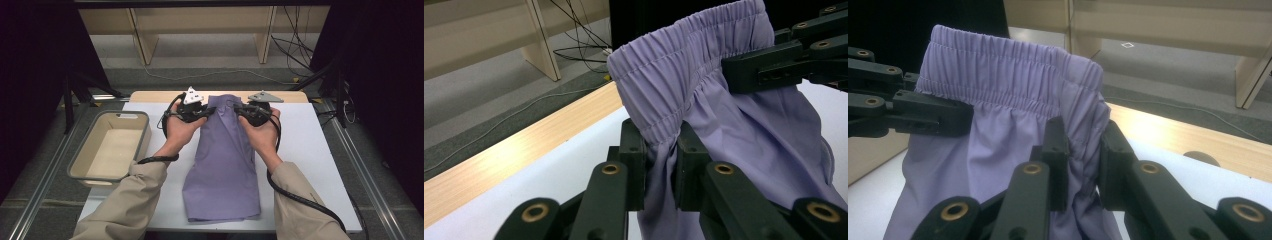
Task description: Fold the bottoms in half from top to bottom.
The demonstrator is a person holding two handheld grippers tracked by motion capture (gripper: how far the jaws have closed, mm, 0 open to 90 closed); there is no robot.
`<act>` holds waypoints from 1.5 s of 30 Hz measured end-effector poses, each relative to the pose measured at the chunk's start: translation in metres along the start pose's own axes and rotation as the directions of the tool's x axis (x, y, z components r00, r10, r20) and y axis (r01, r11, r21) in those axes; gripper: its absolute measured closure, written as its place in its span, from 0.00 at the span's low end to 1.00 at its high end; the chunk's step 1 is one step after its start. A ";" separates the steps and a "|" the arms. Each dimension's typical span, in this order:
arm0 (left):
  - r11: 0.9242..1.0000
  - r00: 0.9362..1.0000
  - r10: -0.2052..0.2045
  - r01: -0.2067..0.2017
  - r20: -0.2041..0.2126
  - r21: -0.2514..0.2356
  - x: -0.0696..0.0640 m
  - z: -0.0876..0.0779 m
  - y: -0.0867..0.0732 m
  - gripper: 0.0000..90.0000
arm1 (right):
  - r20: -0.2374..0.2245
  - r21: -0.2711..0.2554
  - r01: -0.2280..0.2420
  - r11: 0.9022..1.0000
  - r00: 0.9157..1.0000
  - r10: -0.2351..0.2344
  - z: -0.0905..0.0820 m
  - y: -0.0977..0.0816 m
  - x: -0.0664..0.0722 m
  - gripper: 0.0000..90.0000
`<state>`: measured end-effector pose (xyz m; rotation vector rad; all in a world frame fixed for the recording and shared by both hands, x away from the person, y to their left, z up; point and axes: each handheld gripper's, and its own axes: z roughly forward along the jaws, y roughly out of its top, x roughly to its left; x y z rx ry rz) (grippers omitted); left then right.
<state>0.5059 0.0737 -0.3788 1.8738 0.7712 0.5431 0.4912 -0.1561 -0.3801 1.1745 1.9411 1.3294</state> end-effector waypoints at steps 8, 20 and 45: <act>1.000 1.000 0.004 -0.004 -0.001 -0.004 0.001 -0.001 0.003 0.87 | 0.001 -0.009 0.004 1.000 1.000 -0.004 -0.001 0.003 0.000 0.87; 1.000 1.000 0.017 -0.017 -0.001 -0.006 0.000 0.000 0.005 0.87 | -0.001 -0.019 0.007 1.000 1.000 -0.007 -0.003 0.004 -0.002 0.87; 0.997 0.997 0.074 -0.074 0.028 0.027 -0.010 -0.005 -0.022 0.87 | -0.062 -0.017 0.054 0.998 0.997 -0.055 -0.010 -0.026 0.001 0.87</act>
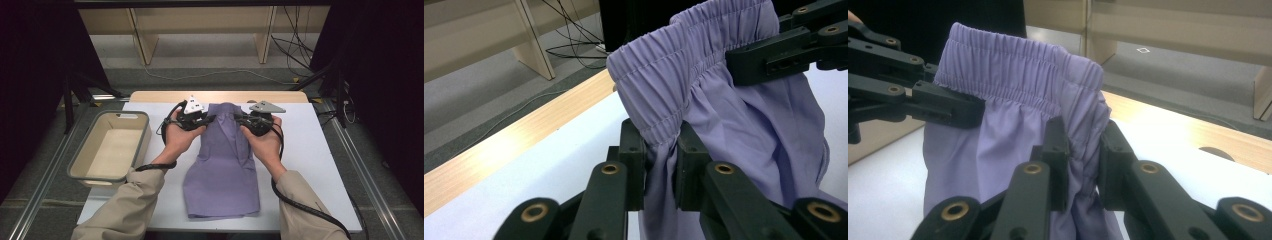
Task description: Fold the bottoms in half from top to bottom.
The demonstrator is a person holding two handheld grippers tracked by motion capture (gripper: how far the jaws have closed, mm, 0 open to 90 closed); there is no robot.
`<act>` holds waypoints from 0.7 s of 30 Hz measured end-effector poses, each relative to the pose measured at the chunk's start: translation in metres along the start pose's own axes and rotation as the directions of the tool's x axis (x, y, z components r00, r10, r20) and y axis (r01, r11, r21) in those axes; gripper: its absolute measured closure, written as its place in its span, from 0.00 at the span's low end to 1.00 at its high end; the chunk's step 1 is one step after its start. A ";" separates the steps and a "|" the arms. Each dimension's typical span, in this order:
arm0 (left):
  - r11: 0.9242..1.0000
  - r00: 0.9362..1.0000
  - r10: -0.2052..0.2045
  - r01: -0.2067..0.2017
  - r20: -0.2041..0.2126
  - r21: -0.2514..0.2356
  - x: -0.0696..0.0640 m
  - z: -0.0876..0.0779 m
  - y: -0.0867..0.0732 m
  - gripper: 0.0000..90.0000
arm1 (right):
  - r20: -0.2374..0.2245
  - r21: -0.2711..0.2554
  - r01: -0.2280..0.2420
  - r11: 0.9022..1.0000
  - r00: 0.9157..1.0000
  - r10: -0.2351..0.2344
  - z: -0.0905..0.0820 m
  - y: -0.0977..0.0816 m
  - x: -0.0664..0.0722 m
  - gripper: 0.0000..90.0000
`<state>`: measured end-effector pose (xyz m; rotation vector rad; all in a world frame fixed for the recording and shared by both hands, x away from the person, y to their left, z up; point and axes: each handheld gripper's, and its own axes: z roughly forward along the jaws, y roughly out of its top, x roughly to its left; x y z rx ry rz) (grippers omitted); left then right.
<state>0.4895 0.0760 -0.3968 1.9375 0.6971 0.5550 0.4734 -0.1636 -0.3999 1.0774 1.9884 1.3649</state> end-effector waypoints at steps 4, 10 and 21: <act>1.000 1.000 0.004 -0.004 0.007 0.000 -0.003 0.000 -0.004 0.87 | -0.008 -0.001 0.002 1.000 1.000 -0.002 -0.003 -0.005 0.001 0.87; 1.000 1.000 0.015 -0.015 0.014 -0.006 -0.006 -0.003 -0.007 0.87 | -0.021 -0.004 0.004 1.000 1.000 -0.004 -0.007 -0.010 0.003 0.87; 0.999 0.998 0.047 -0.047 0.032 -0.008 -0.014 -0.011 -0.010 0.86 | -0.037 -0.022 0.002 1.000 0.999 -0.002 -0.018 -0.018 0.008 0.87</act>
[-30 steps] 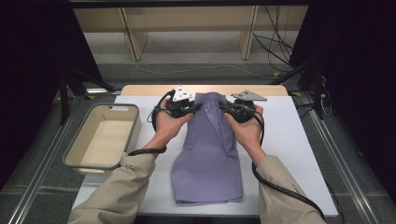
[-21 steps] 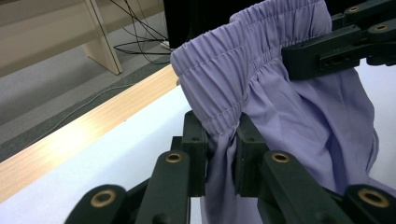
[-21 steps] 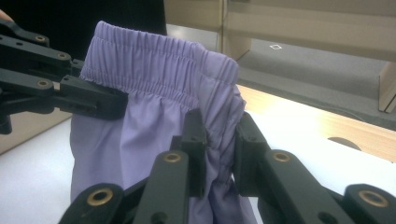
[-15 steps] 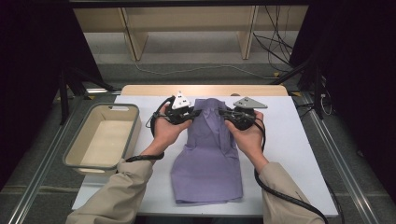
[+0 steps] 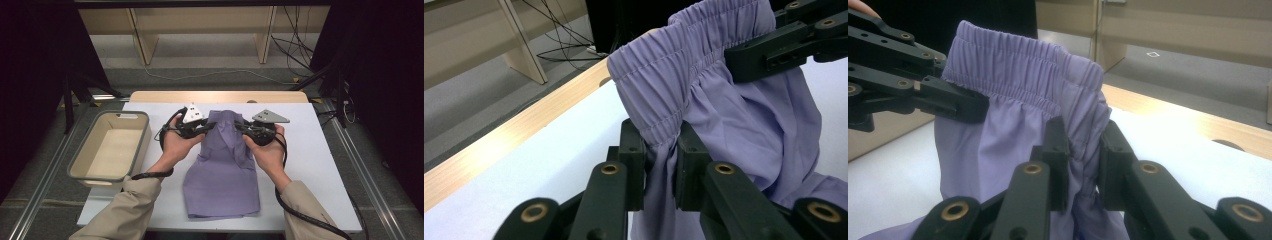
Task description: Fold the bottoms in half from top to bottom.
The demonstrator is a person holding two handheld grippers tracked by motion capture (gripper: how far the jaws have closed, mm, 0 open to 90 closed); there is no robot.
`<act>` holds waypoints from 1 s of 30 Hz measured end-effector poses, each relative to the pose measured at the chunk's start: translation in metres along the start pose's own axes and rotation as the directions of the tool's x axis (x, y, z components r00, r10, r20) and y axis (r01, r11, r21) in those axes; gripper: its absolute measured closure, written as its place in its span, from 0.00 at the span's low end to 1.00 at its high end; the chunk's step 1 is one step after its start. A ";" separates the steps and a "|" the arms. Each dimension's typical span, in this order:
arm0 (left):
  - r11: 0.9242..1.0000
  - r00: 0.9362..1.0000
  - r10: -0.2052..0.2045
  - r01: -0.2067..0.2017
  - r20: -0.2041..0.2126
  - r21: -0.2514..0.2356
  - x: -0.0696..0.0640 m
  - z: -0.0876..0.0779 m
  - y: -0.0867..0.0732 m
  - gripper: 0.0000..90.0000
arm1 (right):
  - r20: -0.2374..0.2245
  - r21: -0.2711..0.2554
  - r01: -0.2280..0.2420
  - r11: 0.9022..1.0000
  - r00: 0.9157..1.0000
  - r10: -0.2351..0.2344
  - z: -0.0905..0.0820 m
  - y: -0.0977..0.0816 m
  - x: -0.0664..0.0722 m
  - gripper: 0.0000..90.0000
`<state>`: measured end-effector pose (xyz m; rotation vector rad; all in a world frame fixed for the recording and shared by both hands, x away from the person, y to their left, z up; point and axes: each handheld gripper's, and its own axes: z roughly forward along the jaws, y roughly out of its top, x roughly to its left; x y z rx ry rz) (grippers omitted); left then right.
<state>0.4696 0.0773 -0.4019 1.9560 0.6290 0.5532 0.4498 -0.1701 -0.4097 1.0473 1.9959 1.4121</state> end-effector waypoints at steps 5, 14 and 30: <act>1.000 1.000 -0.005 0.005 0.003 -0.012 -0.002 -0.003 -0.002 0.86 | -0.005 -0.008 -0.001 1.000 1.000 0.001 -0.003 -0.002 0.002 0.87; 1.000 1.000 0.005 -0.005 -0.004 -0.019 -0.006 -0.007 -0.003 0.86 | 0.001 -0.018 -0.008 1.000 1.000 0.008 -0.005 -0.004 0.005 0.87; 1.000 1.000 0.000 0.000 -0.002 -0.025 -0.015 -0.011 -0.010 0.86 | 0.010 -0.023 0.005 1.000 1.000 -0.005 -0.010 -0.011 0.011 0.87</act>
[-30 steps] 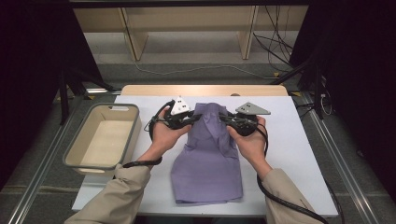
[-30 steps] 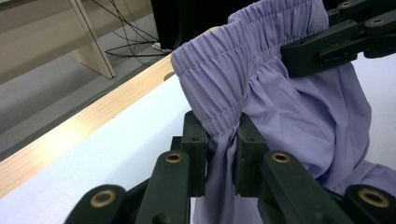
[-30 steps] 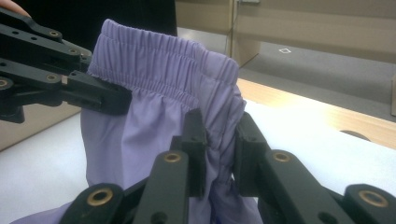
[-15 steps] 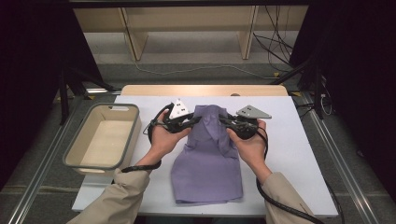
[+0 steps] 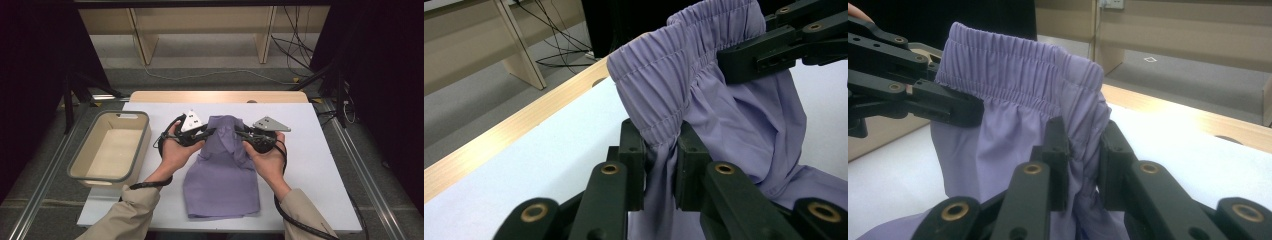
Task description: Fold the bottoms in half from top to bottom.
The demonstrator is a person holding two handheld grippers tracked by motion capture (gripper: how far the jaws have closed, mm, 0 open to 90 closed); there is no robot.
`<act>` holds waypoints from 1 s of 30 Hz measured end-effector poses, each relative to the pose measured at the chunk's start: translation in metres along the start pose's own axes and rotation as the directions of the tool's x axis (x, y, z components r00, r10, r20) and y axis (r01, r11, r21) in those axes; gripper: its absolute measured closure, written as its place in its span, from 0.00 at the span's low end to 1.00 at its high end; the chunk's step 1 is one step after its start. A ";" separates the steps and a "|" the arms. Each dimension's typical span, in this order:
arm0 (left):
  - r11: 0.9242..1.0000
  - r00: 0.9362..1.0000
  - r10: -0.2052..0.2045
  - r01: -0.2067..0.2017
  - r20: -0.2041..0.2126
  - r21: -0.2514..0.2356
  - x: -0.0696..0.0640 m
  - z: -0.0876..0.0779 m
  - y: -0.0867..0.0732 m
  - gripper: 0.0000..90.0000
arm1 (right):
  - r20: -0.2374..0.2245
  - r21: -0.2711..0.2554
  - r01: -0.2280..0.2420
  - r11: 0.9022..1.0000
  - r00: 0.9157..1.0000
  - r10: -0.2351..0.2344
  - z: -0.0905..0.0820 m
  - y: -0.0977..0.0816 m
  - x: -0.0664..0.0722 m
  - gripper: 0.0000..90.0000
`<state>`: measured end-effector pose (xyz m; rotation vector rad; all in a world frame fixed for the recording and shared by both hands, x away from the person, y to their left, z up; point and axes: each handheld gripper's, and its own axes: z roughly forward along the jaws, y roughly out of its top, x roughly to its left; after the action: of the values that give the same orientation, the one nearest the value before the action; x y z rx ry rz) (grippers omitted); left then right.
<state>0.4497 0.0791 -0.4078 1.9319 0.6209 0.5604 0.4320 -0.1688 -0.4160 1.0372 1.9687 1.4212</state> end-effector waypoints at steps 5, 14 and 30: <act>1.000 1.000 -0.001 0.001 -0.003 -0.004 -0.002 -0.002 -0.002 0.86 | -0.002 0.002 0.005 1.000 1.000 -0.005 -0.002 -0.001 0.002 0.87; 1.000 1.000 0.001 -0.001 -0.006 -0.010 -0.007 -0.004 -0.005 0.86 | -0.007 0.000 0.007 1.000 1.000 -0.007 -0.005 -0.003 0.004 0.87; 1.000 1.000 0.000 0.000 -0.003 -0.018 -0.013 -0.009 -0.009 0.86 | -0.014 0.000 0.010 1.000 1.000 -0.010 -0.011 -0.007 0.008 0.87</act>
<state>0.4323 0.0800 -0.4138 1.9141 0.6155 0.5669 0.4168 -0.1700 -0.4185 1.0187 1.9810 1.4277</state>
